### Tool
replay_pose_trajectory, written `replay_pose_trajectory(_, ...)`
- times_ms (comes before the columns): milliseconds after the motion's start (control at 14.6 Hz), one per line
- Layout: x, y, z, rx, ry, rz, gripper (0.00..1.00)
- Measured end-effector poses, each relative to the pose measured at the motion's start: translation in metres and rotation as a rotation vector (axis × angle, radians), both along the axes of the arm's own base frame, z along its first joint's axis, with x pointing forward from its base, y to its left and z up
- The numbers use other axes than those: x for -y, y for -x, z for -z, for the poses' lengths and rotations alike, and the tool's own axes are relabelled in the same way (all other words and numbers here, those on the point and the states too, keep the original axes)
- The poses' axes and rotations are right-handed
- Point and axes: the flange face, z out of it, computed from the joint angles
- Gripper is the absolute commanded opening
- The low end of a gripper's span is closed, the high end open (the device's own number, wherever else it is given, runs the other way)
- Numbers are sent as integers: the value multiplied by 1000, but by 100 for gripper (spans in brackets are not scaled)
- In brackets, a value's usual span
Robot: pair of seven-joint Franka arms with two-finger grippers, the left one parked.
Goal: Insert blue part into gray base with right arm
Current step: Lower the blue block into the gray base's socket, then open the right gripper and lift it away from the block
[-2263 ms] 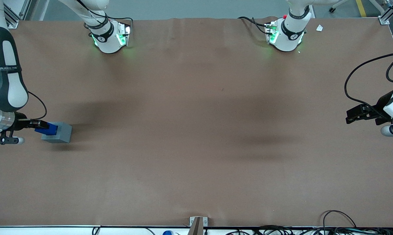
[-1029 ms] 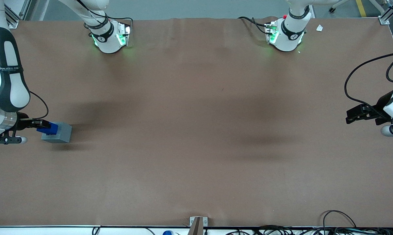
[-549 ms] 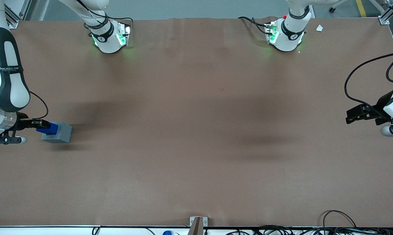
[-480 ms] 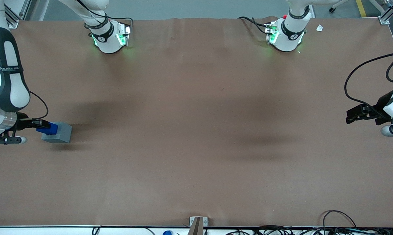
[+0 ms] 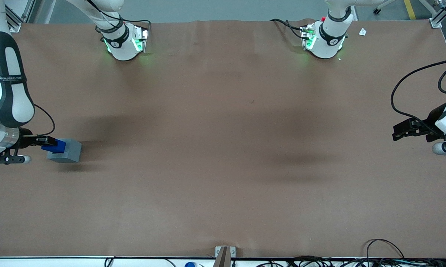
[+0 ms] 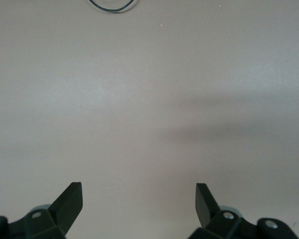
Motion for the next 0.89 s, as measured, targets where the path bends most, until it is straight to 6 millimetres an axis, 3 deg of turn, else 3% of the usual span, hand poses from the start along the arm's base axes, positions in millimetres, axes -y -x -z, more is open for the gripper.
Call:
replay_pose_trajectory(343,2,-5,13,6,5,-2,12)
replay_pose_trajectory(411,2,-6,13,6,5,-2,18)
replay_pose_trajectory(549,2,-6,13,6,5,-2,42)
replay_pose_trajectory(617,2,-6,13,6,5,-2,99)
replay_pose_trajectory(891,0,-6,20,-5,1,-5,100)
